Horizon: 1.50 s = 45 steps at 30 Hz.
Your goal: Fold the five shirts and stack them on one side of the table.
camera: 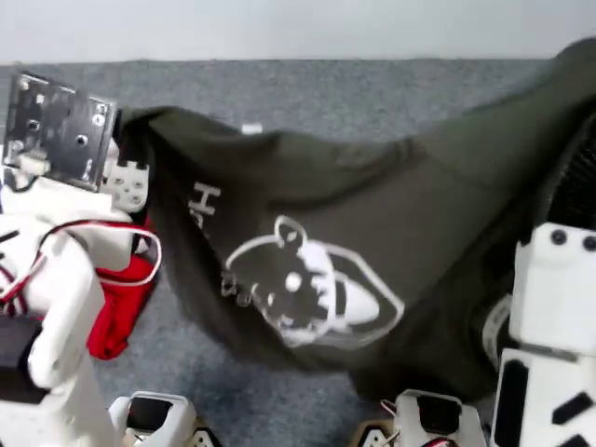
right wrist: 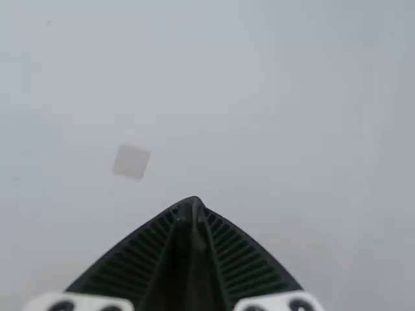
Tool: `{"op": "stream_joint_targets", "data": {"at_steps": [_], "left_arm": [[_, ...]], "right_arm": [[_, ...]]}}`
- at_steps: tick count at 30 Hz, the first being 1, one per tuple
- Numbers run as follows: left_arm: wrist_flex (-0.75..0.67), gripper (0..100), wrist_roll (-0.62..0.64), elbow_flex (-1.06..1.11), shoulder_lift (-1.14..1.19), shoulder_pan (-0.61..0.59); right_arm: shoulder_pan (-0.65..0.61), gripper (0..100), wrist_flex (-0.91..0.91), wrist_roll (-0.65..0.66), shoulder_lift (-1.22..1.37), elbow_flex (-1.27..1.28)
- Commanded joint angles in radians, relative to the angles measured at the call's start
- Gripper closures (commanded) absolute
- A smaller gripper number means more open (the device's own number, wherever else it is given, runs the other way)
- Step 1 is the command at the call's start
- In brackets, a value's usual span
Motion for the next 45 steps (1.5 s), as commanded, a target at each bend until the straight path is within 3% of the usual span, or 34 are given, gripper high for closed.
{"op": "stream_joint_targets", "data": {"at_steps": [1, 7, 28, 35, 40, 45], "left_arm": [[-0.015, 98, -0.002, -0.005, 0.002, 0.0], [0.081, 98, -0.002, -0.001, 0.002, -0.006], [0.114, 98, -0.006, -0.061, -0.071, -0.008], [-0.017, 98, -0.008, 0.17, -0.072, -0.008], [-0.212, 98, -0.009, 0.394, -0.071, -0.009], [-0.419, 98, -0.009, 0.549, -0.037, -0.066]], "right_arm": [[0.015, 98.9, 0.025, -0.005, 0.027, -0.038], [0.013, 98.9, 0.166, -0.005, 0.031, -0.037], [0.015, 98.9, 0.168, 0.057, -0.021, -0.049], [0.01, 98.9, 0.166, 0.057, 0.113, 0.081], [0.008, 98.9, 0.162, 0.057, 0.275, 0.161], [0.008, 98.9, 0.042, 0.057, 0.506, 0.172]]}}
